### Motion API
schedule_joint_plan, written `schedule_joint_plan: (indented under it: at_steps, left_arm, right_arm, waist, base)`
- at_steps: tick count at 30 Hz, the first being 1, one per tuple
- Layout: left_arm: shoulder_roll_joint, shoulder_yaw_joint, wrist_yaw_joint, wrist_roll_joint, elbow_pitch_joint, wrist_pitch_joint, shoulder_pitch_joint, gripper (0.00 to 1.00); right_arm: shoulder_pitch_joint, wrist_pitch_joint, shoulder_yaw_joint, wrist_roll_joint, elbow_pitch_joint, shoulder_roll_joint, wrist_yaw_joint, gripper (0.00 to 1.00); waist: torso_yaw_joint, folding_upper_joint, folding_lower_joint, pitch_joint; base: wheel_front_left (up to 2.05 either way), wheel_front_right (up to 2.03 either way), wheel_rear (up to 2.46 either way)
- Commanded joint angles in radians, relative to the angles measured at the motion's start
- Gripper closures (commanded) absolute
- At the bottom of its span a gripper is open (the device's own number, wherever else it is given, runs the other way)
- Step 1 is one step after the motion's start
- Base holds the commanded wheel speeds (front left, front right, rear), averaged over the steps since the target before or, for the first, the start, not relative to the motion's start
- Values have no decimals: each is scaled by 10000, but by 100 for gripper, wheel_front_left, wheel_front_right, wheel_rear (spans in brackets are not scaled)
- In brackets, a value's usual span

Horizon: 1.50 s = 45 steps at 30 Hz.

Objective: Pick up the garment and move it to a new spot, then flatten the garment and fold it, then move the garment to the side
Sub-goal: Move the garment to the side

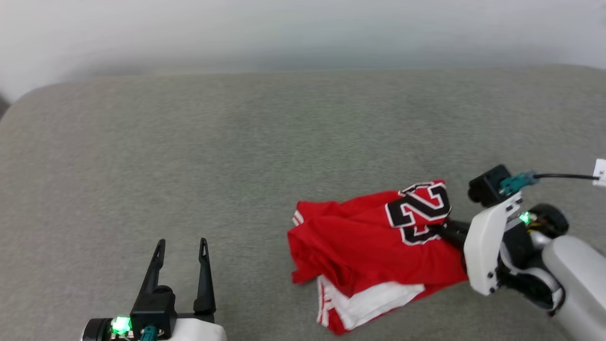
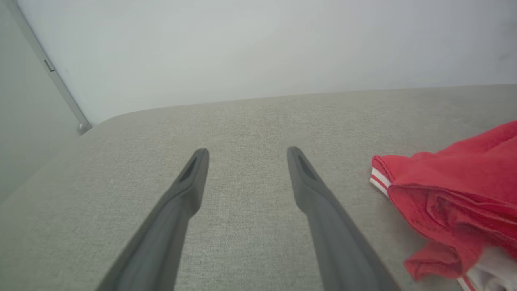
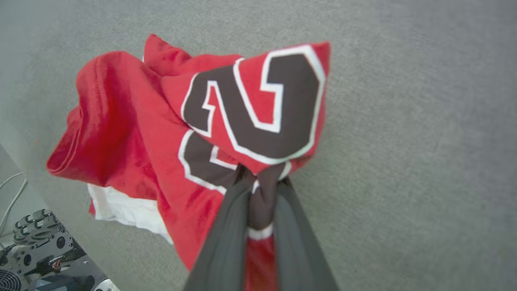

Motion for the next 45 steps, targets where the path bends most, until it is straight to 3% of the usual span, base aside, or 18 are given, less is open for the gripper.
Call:
schedule_joint_plan:
  at_steps: [1, 9, 16, 21, 26, 33, 38, 45]
  left_arm:
    - [35, 47, 7, 24, -46, -23, 75, 0]
    - [168, 386, -30, 56, -222, -23, -169, 0]
    - [357, 548, -157, 106, -312, -23, -369, 0]
    - [401, 434, -256, 195, -317, -23, -703, 0]
    - [452, 254, -337, 253, -220, -23, -1135, 0]
    - [687, 454, -273, 195, -661, -22, -1503, 0]
    - [832, 569, -292, 227, -1083, -22, -1609, 0]
    - [1028, 687, -116, 300, -1882, -22, -1685, 0]
  right_arm:
    - [-294, -133, 45, -178, -81, -221, -8, 100]
    - [-1478, -530, 88, -1019, 21, -1011, -8, 100]
    - [-2992, -63, 462, -1387, 1089, -780, -9, 100]
    - [-4081, 426, 203, -1644, 3017, -928, -9, 100]
    - [-4782, 353, -328, -1990, 4754, -1633, -9, 100]
    - [-5466, -496, -940, -2614, 5804, -2604, -11, 100]
    - [-5738, -721, -1173, -2955, 6270, -2653, -11, 100]
    - [-6185, -826, -1768, -3905, 7275, -2241, -11, 100]
  waist:
    - [-552, 0, 0, 18]
    - [-1994, 0, 0, 538]
    - [-2887, 0, 0, 986]
    - [-2823, 0, 0, 1446]
    - [-2236, 0, 0, 2100]
    - [-1843, 0, 0, 3203]
    - [-1783, 0, 0, 3796]
    - [-1923, 0, 0, 4379]
  base:
    - [0, 0, 0]
    - [0, 0, 0]
    - [0, 0, 0]
    - [0, 0, 0]
    - [0, 0, 0]
    - [0, 0, 0]
    - [0, 0, 0]
    - [0, 0, 0]
